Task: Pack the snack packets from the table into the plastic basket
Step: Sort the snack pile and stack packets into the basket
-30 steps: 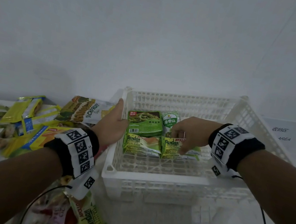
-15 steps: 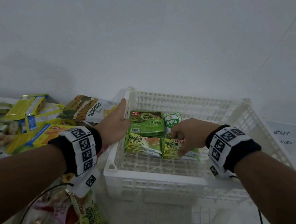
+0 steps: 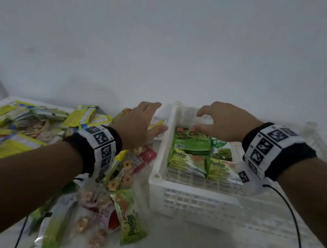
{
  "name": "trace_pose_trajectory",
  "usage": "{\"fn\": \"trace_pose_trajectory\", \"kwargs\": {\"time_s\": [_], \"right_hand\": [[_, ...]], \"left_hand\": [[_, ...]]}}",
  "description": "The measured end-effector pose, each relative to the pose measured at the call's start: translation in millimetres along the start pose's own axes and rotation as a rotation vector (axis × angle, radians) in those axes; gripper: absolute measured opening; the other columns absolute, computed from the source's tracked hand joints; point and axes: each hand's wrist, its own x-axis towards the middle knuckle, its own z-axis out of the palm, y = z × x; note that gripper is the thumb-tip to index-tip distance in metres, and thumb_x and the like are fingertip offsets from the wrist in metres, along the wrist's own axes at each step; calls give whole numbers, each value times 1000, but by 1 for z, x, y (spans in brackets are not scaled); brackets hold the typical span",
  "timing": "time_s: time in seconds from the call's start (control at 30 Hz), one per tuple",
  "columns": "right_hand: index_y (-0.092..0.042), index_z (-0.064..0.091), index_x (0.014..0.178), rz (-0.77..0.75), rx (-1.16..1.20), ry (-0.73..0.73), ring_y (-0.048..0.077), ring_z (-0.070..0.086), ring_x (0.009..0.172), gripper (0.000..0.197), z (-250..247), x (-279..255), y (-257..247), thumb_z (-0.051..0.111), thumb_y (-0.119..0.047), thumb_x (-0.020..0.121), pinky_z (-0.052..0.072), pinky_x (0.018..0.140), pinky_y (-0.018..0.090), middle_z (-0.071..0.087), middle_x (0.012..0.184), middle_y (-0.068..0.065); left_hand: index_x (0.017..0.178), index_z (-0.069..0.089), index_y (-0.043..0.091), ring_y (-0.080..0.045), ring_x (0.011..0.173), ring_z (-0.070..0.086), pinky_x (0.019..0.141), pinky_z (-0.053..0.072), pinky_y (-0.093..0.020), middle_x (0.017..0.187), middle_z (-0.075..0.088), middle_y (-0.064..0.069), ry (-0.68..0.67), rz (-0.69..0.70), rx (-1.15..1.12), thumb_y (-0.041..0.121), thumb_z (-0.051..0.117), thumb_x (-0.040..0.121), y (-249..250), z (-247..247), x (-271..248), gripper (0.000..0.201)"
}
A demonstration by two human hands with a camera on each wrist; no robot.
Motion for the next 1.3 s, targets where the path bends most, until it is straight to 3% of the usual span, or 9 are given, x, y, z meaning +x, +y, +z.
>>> {"fn": "trace_pose_trajectory", "kwargs": {"time_s": [0.13, 0.37, 0.47, 0.6, 0.7, 0.93, 1.13, 1.23, 1.3], "right_hand": [[-34, 46, 147, -64, -18, -11, 25, 52, 127, 79, -13, 14, -51, 41, -84, 86, 45, 104, 49, 50, 145, 3], [-35, 42, 149, -140, -67, 21, 26, 47, 134, 76, -32, 21, -142, 44, -80, 88, 41, 106, 45, 44, 149, 3], [-35, 44, 147, -127, -65, 37, 23, 46, 133, 70, -32, 20, -179, 45, -77, 90, 41, 106, 45, 47, 147, 1], [-35, 50, 141, -54, -14, 53, 19, 50, 125, 64, -23, 13, -224, 50, -74, 90, 44, 104, 43, 56, 137, -4], [-35, 56, 131, 1, 17, 50, 15, 50, 108, 54, -3, 4, -256, 57, -69, 89, 46, 96, 39, 60, 130, -6], [-29, 58, 130, 143, 20, -80, 22, 60, 104, 45, 72, -38, -281, 58, -56, 95, 53, 88, 40, 65, 121, -1], [-27, 56, 128, 291, 23, -169, 24, 60, 99, 38, 131, -80, -265, 60, -46, 95, 55, 83, 39, 62, 112, 2], [-28, 54, 134, 311, 48, -120, 26, 60, 101, 43, 148, -89, -256, 67, -36, 94, 52, 78, 38, 61, 113, 3], [-29, 54, 134, 318, 66, -76, 27, 61, 101, 44, 157, -90, -253, 69, -31, 92, 51, 77, 38, 59, 112, 3]], "left_hand": [[142, 49, 19, -30, 126, 50, 100, 46, -45, 138, 52, -8, -52, -36, 235, 61, 46, 96, -30, -34, -35, 62], [147, 45, 22, -30, 125, 50, 102, 45, -44, 141, 50, -8, -90, -51, 323, 54, 53, 99, -83, -68, -87, 58], [142, 50, 19, -30, 119, 54, 98, 46, -45, 132, 56, -9, -69, -10, 281, 53, 57, 98, -107, -76, -103, 56], [130, 59, 20, -24, 108, 57, 86, 39, -31, 117, 60, -5, -63, 85, 199, 49, 57, 99, -133, -84, -128, 43], [124, 61, 25, -20, 101, 58, 79, 37, -30, 111, 59, 0, -153, 163, 201, 47, 54, 101, -150, -82, -147, 33], [120, 64, 25, -20, 102, 56, 85, 48, -40, 109, 60, 1, -333, 343, 160, 47, 56, 99, -155, -51, -189, 32], [124, 59, 28, -21, 115, 43, 95, 37, -39, 120, 53, 3, -402, 494, 312, 63, 61, 88, -139, -24, -219, 50], [138, 46, 33, -21, 123, 38, 106, 31, -42, 131, 47, 5, -516, 482, 427, 76, 62, 79, -136, -20, -229, 76], [141, 42, 32, -22, 122, 39, 106, 31, -39, 134, 45, 5, -529, 468, 438, 74, 65, 78, -135, -17, -231, 79]]}}
